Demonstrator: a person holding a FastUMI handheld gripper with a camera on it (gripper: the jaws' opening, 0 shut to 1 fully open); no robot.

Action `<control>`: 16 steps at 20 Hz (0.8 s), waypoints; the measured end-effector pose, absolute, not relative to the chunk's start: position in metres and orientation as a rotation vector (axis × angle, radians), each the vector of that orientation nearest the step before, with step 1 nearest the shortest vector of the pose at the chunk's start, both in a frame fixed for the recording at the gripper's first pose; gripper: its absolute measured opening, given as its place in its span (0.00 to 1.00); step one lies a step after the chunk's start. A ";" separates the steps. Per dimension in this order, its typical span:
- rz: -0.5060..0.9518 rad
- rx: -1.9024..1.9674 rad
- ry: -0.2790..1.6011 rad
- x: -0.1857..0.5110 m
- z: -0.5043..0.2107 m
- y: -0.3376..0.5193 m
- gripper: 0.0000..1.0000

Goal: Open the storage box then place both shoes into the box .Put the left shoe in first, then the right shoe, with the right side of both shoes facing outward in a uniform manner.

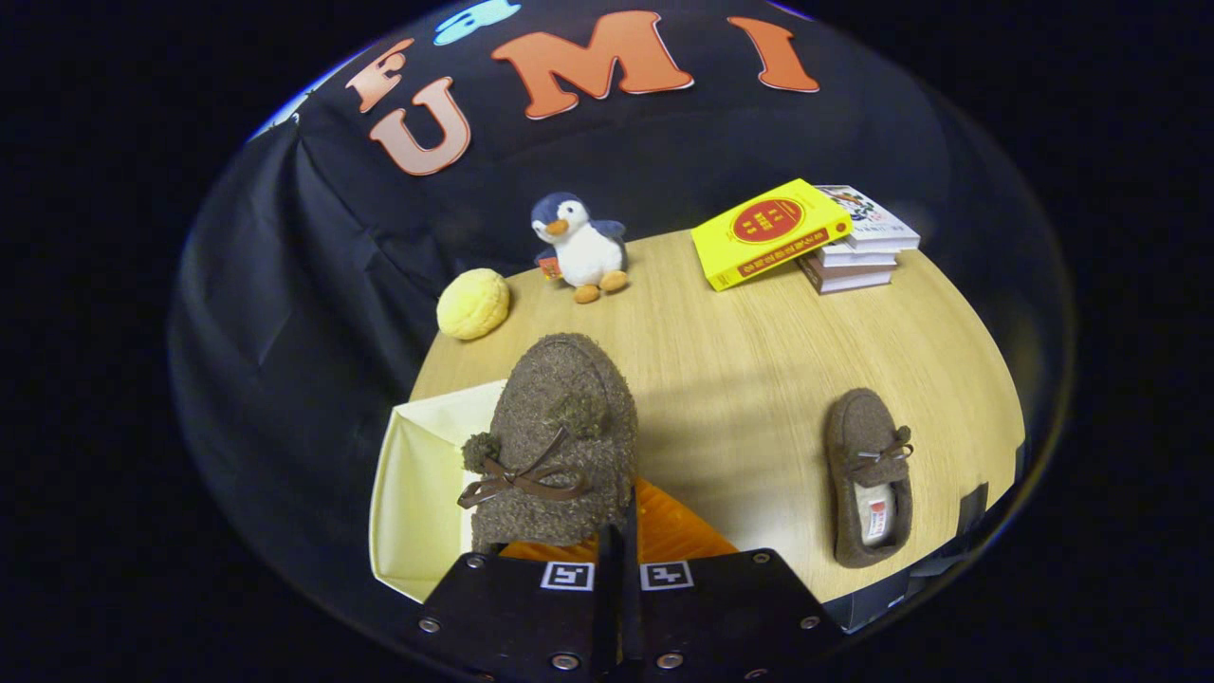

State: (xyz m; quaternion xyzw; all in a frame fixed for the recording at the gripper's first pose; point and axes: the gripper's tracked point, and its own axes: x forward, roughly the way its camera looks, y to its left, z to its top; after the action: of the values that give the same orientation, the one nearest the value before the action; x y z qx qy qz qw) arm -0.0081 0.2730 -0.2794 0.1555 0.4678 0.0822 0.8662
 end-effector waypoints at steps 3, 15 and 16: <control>0.254 0.319 0.985 -0.005 -0.263 0.325 0.03; 0.349 0.160 1.135 -0.017 -0.314 0.443 0.03; 0.340 0.148 1.155 -0.019 -0.322 0.447 0.04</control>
State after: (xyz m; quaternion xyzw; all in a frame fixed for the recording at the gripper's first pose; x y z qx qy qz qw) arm -0.0187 0.4471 -0.3215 0.0697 0.5429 0.1599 0.8215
